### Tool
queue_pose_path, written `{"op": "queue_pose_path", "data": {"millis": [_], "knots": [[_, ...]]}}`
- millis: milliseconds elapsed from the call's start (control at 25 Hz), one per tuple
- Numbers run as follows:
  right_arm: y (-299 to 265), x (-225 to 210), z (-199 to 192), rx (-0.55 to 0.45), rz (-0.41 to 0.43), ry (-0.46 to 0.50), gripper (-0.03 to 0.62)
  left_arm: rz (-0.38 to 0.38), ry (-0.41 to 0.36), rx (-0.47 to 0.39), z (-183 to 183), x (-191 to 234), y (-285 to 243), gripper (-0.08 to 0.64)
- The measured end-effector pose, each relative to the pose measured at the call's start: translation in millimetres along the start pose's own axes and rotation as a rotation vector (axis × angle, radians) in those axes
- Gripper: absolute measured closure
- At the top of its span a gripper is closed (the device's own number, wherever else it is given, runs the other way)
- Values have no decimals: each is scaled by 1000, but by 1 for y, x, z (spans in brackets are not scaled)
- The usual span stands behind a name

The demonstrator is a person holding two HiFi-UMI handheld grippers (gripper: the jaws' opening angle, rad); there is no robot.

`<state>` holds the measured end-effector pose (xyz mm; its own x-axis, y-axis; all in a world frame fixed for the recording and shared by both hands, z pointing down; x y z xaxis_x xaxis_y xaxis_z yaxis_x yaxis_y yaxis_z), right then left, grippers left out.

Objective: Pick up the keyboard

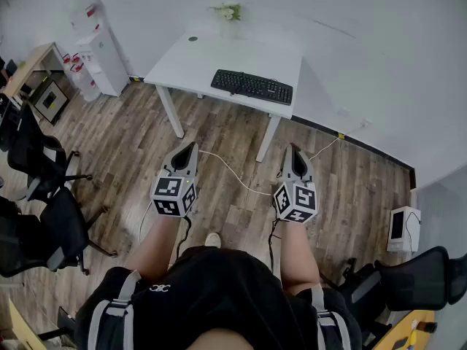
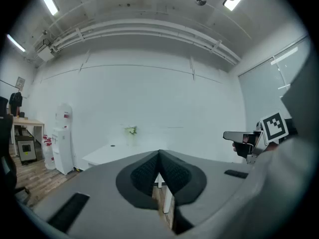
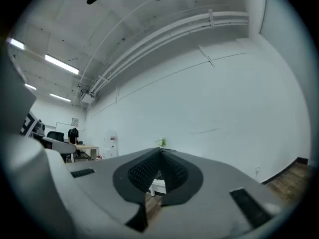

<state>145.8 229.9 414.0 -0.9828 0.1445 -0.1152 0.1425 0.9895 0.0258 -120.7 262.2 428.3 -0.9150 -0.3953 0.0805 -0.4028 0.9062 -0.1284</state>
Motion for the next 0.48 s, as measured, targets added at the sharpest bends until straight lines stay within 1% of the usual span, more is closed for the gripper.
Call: {"op": "queue_pose_path", "data": {"millis": [280, 480], "knots": [[3, 13, -2, 1, -6, 42, 588, 5, 11, -7, -2, 10, 7, 551], [-1, 10, -2, -4, -35, 18, 588, -3, 10, -14, 0, 16, 4, 551]]}}
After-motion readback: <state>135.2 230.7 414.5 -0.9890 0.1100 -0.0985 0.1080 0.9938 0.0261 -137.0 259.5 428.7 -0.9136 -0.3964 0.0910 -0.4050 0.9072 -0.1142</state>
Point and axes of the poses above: the fingertips, and each gripper's own axes: y backward along the fingers, x to its left, z out of its top, the point moved 1 cm from there along y, backward along the fingers, and after that the axes turned 8 degrees about -z, right-handed, at the moved point
